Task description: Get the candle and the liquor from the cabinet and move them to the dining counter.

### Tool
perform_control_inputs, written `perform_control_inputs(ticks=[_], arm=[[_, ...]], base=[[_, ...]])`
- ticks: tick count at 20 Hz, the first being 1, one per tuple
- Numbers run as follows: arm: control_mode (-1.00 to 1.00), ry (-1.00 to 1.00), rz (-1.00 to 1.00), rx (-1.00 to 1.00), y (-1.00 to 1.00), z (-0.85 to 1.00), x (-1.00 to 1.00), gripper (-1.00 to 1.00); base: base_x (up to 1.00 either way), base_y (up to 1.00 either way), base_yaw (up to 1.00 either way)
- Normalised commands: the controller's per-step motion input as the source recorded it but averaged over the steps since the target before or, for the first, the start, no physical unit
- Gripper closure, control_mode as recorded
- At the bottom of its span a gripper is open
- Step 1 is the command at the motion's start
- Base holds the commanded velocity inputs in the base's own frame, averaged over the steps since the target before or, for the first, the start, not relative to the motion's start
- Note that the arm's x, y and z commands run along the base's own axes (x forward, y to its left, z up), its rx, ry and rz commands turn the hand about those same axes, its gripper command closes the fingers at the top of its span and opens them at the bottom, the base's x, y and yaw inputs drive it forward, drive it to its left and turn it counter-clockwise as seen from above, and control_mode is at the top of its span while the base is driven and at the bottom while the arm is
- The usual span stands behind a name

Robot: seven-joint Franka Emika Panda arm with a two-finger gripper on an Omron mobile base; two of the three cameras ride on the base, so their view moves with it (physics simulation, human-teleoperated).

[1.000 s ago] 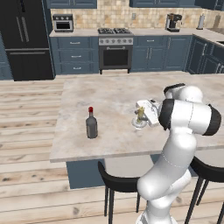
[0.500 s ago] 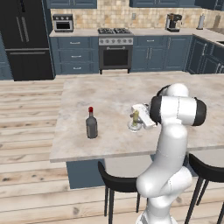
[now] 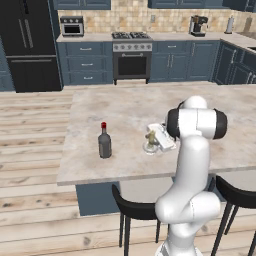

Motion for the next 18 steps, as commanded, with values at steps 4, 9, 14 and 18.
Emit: perform_control_inputs(ticks=[4,9,14,18], arm=[[-1.0,-0.01,0.0,0.0,0.02,-0.25,0.16,1.0],[-1.0,-0.02,0.0,0.0,0.0,-0.23,0.16,1.0],[-1.0,-0.02,0.0,0.0,0.0,-0.23,0.14,1.0],[-1.0,0.0,0.0,0.0,0.03,-0.23,0.18,1.0]], base=[[0.0,0.0,0.0],[0.0,0.0,0.0],[0.0,0.0,0.0],[0.0,0.0,0.0]])
